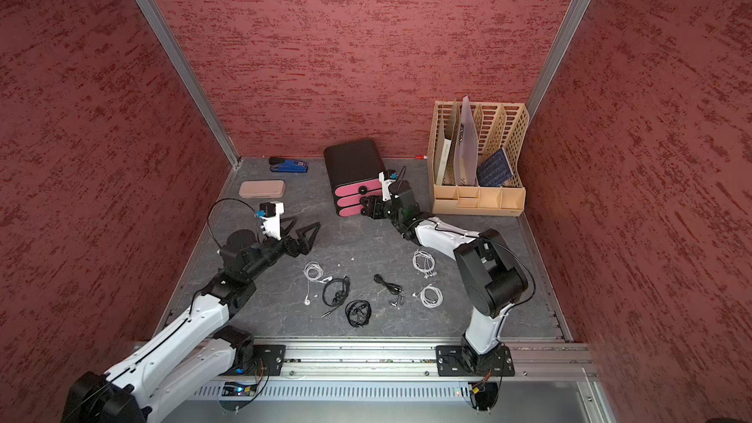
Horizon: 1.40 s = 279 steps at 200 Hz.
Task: Place the wired earphones into the drawer by color
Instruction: Open the drawer in the storage box.
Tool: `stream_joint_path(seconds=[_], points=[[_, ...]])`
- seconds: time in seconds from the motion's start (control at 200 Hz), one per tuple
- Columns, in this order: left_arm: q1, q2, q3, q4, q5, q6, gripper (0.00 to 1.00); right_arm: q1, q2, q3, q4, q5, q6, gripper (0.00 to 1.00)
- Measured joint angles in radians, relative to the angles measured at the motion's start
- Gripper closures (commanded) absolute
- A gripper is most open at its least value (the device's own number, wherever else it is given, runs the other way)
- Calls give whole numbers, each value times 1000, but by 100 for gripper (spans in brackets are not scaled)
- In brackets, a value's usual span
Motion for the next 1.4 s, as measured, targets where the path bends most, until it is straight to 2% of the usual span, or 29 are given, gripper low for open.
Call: stream_joint_path(seconds=[0.356, 0.902, 1.398], points=[[0, 0, -3, 0, -6, 0, 0, 0, 109, 0, 44, 26, 92, 46], [0, 0, -5, 18, -6, 0, 0, 14, 178, 51, 108, 43, 161, 50], [0, 0, -7, 21, -6, 0, 0, 20, 203, 66, 166, 80, 184, 63]])
